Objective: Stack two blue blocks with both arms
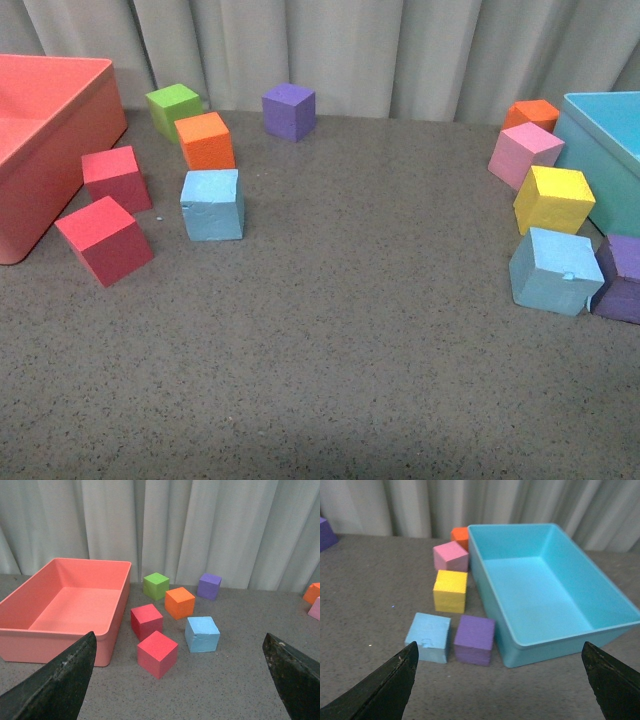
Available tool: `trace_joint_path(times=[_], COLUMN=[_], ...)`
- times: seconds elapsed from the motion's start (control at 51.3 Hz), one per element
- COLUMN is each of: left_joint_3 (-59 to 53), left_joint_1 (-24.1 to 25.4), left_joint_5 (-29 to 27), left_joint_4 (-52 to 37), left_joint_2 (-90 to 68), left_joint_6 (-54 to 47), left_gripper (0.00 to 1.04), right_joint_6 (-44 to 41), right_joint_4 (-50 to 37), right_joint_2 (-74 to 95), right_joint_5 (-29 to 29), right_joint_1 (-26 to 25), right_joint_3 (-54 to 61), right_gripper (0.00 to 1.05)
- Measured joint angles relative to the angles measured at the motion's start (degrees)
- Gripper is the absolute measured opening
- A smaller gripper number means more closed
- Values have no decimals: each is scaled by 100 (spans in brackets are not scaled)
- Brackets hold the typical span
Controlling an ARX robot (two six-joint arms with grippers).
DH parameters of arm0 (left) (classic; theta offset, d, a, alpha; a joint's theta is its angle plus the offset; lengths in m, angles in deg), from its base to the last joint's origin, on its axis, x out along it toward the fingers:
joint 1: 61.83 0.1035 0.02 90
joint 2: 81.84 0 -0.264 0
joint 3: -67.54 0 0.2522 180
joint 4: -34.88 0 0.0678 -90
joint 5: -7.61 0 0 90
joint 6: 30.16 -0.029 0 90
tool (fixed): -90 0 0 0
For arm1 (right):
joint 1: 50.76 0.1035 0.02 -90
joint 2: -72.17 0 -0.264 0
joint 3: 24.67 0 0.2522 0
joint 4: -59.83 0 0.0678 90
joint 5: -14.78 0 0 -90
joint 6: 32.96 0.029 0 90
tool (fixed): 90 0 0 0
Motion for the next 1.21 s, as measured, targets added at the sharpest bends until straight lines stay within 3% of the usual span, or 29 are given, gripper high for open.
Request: trace_joint_path(times=[0.137,0.41,0.78,1.209], left_joint_3=[0,0,0,0], left_joint_1=[0,0,0,0], left_joint_5=[0,0,0,0], left_joint_4=[0,0,0,0], left_joint_2=[0,0,0,0], left_joint_6=[0,2,0,0], left_gripper=[98,98,98,98], right_joint_6=[826,1871,2328,2299], right_joint_4=[-125,1294,1821,2190], right_joint_2=[2197,4857,6373,6929], right_joint_5=[304,686,1049,1056], right_joint_1=[-13,153,240,269], right_joint_3=[-1001,-3082,-4282,-4732], right_gripper=[95,95,95,95])
